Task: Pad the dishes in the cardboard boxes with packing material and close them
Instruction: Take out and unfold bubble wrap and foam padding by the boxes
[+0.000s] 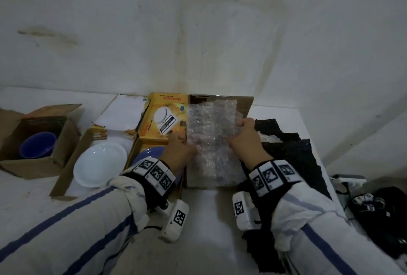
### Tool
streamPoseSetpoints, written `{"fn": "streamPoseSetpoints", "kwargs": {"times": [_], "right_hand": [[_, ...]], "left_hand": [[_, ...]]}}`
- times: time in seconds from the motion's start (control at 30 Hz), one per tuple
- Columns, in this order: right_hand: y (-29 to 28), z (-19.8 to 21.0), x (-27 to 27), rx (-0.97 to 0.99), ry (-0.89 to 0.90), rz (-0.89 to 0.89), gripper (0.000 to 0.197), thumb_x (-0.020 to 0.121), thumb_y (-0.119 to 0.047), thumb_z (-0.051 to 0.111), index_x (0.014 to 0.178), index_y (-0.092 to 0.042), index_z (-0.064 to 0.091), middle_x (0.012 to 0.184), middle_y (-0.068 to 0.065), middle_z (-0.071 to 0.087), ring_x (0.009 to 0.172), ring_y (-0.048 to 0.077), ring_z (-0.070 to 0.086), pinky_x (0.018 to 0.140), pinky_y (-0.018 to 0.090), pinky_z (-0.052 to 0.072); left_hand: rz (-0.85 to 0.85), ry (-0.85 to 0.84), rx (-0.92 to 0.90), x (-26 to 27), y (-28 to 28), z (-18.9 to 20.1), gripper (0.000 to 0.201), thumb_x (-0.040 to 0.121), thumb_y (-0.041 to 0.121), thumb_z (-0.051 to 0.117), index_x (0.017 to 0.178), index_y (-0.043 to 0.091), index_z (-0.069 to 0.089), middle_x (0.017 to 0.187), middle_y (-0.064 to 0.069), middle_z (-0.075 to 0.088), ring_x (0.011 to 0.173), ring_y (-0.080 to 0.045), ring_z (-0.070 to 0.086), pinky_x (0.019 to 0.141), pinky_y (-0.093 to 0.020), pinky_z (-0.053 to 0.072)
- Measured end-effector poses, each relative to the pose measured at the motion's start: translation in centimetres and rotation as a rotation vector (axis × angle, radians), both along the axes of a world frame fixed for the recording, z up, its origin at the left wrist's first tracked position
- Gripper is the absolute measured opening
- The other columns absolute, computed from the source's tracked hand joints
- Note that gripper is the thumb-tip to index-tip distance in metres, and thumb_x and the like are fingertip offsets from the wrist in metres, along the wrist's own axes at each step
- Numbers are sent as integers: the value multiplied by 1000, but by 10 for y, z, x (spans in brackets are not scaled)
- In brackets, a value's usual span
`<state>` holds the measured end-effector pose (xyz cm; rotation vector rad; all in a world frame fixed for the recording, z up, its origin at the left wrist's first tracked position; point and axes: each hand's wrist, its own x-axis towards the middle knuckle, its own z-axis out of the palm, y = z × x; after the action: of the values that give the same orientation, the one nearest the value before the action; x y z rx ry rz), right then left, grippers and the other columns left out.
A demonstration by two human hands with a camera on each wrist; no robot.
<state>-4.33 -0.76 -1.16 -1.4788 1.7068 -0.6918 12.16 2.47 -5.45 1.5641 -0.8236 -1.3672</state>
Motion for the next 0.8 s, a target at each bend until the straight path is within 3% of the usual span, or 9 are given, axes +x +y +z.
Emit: {"fn": "streamPoseSetpoints", "kwargs": {"times": [0.07,0.17,0.3,0.37,0.47,0.57,0.63,0.73,0.8], "right_hand": [[-3,-15,4,-52,131,-16,32,85,4,52,111,-7,36,93,8,53,91,27,56,70,28,40],[-13,-37,6,-133,360,31,28,86,9,46,113,6,47,104,17,59,97,29,58,72,25,39],[-25,-60,2,-117,544,185,30,89,4,41,114,7,56,113,17,59,107,27,55,87,26,42],[-26,-68,-2,-111,634,252,27,89,2,41,109,3,60,118,17,55,108,28,53,90,31,43],[-28,-76,-8,-98,758,290,31,90,-10,44,115,-7,62,125,11,52,110,30,53,88,36,47],[-32,-68,-11,-54,868,348,30,92,-24,44,114,-15,62,124,9,55,117,31,45,91,36,40],[-32,-52,-11,-85,865,275,29,91,-27,48,112,-12,61,122,13,53,115,33,43,89,36,40],[-23,-21,-3,-353,660,132,26,84,-25,59,99,-4,58,108,16,50,100,35,48,81,40,44],[-14,-8,10,-585,594,294,11,79,-13,58,85,-4,58,94,15,53,87,33,52,72,39,45]], "left_hand": [[-2,-119,-31,2,-2,-7,38,64,16,66,89,21,38,87,-8,52,76,-22,52,66,-37,45],[-135,-379,-81,5,-8,-17,33,75,-6,53,73,21,35,72,-1,45,72,-22,46,71,-43,40],[-304,-689,-114,8,-16,-23,38,78,-8,46,64,28,45,80,3,54,88,-25,57,81,-40,46],[-369,-755,-78,7,-19,-23,35,82,-3,48,72,30,53,92,4,57,100,-25,59,92,-47,47],[-489,-899,-33,8,-24,-30,29,80,7,57,101,26,64,115,-3,56,113,-29,53,96,-53,45],[-633,-1102,-11,7,-27,-34,39,83,24,56,122,24,57,122,-8,44,118,-32,41,98,-53,41],[-642,-1182,-4,6,-27,-37,45,81,30,55,125,23,53,122,-6,41,117,-32,39,97,-46,41],[-690,-1288,-44,5,-26,-39,42,83,33,56,123,22,54,123,-8,41,115,-30,39,97,-40,39],[-710,-1300,-56,5,-27,-38,43,84,36,56,124,22,53,125,-8,42,115,-30,39,98,-41,40]]}}
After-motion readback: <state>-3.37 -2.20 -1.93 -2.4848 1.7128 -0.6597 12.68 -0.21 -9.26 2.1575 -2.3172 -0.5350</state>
